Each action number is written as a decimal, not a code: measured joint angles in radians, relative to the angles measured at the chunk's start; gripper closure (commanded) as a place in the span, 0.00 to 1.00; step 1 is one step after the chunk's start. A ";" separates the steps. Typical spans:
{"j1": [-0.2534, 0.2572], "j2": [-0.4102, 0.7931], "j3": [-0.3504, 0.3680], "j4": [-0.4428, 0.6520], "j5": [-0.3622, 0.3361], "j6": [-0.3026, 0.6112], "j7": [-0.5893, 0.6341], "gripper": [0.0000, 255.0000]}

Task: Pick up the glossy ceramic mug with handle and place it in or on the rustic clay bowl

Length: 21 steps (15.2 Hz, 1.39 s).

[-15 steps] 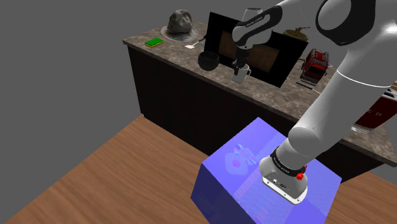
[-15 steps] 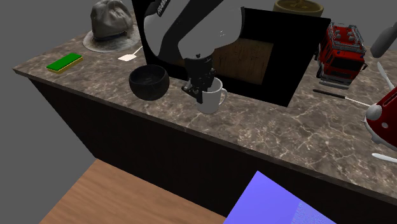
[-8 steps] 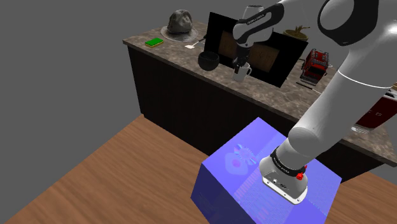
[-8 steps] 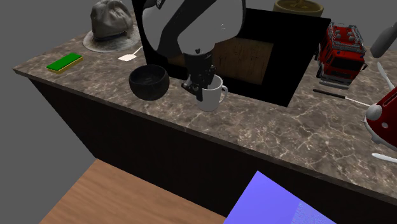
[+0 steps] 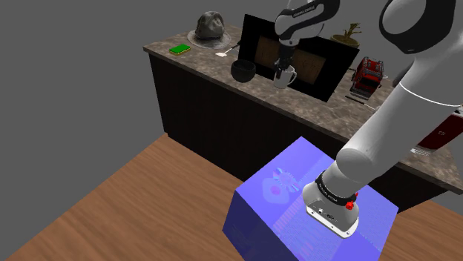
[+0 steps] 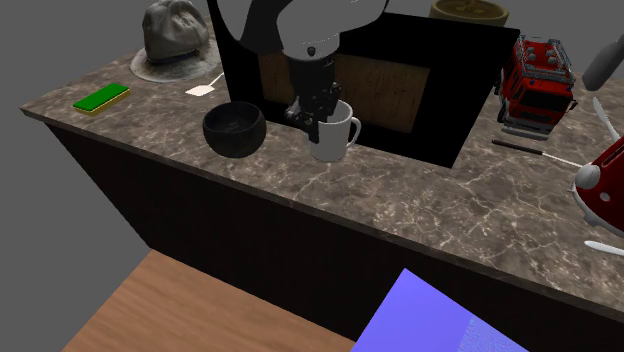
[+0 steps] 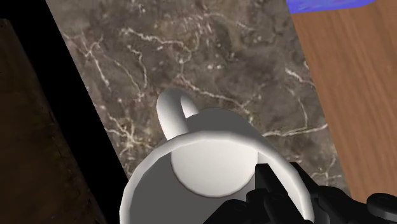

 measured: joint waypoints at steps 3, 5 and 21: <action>0.001 -0.015 0.000 0.024 -0.003 -0.039 0.000 1.00; 0.001 -0.028 0.000 0.037 -0.006 -0.064 0.000 1.00; 0.006 -0.077 0.004 0.198 -0.014 -0.273 0.000 1.00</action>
